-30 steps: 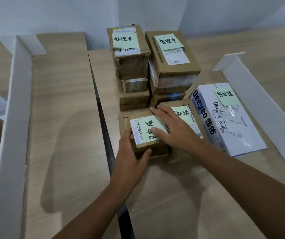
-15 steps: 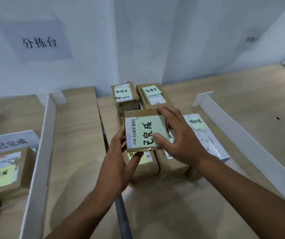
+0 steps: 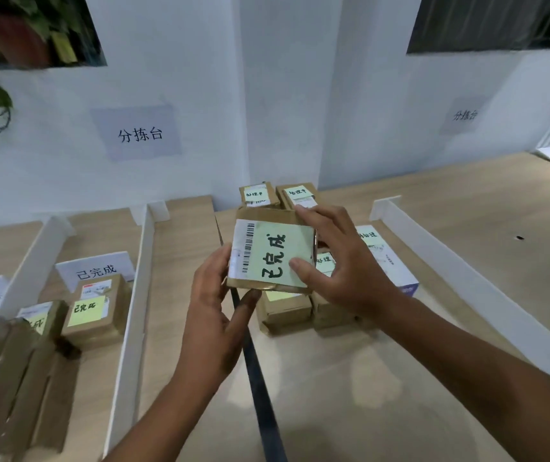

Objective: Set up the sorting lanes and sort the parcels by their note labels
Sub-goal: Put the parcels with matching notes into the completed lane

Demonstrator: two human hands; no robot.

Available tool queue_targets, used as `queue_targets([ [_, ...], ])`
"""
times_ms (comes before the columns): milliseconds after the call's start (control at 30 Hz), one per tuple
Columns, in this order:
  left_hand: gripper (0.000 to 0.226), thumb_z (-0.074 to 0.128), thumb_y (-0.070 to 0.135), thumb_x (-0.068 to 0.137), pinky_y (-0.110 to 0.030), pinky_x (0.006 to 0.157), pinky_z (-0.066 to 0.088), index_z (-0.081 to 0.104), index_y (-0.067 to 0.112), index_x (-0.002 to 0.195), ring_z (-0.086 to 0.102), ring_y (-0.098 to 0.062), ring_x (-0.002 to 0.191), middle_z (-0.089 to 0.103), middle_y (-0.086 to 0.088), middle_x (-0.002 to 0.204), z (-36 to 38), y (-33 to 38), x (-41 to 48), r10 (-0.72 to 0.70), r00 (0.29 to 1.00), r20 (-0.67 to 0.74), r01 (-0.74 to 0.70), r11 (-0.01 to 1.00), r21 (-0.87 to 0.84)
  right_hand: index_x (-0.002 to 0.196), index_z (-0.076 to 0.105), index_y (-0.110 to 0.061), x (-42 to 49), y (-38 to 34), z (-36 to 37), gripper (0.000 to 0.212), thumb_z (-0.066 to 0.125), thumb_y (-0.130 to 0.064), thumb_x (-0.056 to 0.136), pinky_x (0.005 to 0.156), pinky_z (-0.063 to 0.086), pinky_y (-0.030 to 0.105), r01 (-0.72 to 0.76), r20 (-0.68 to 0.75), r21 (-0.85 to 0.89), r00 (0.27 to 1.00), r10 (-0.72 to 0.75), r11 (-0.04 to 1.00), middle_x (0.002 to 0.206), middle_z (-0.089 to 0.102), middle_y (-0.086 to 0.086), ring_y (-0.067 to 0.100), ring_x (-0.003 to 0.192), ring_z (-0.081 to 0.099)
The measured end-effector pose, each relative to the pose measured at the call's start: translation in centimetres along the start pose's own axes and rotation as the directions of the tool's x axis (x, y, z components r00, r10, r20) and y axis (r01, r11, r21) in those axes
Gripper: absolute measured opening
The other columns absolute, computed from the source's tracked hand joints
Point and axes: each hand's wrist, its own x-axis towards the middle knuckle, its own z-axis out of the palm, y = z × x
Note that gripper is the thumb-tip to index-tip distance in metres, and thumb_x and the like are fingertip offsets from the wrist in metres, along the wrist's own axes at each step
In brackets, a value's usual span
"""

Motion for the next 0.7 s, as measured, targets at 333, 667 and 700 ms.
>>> queue_targets([
  [333, 0.06, 0.055, -0.004, 0.1, -0.022, 0.092, 0.057, 0.038, 0.032, 0.145, 0.045, -0.008, 0.142, 0.051, 0.015, 0.144, -5.4, 2.5, -0.2, 0.048, 0.979, -0.196, -0.099, 0.961, -0.258, 0.145, 0.038, -0.034, -0.4, -7.7, 3.0, 0.072, 0.07, -0.052, 0.083, 0.092, 0.057, 0.034, -0.031, -0.139, -0.009, 0.99, 0.03, 0.999, 0.129, 0.038, -0.008, 0.021, 0.126, 0.047],
  [667, 0.085, 0.062, 0.021, 0.095, -0.03, 0.107, 0.049, 0.011, 0.027, 0.164, 0.045, -0.005, 0.141, 0.036, 0.014, 0.159, -14.0, 1.5, -0.6, 0.065, 0.998, -0.026, -0.069, 0.953, -0.294, 0.142, 0.038, -0.036, 0.2, -13.5, 11.5, 0.073, 0.075, -0.05, 0.08, 0.082, 0.059, 0.041, -0.055, -0.2, 0.023, 0.978, 0.059, 0.998, 0.13, 0.042, -0.01, 0.025, 0.123, 0.049],
  [700, 0.089, 0.063, 0.018, 0.095, -0.027, 0.103, 0.052, 0.009, 0.031, 0.163, 0.048, -0.004, 0.139, 0.039, 0.022, 0.155, -14.8, 1.0, -0.7, 0.07, 0.997, -0.011, -0.07, 0.955, -0.288, 0.141, 0.037, -0.033, 0.3, -13.9, 12.5, 0.075, 0.078, -0.047, 0.08, 0.081, 0.06, 0.037, -0.039, -0.194, 0.047, 0.98, 0.047, 0.998, 0.13, 0.042, -0.007, 0.023, 0.122, 0.051],
])
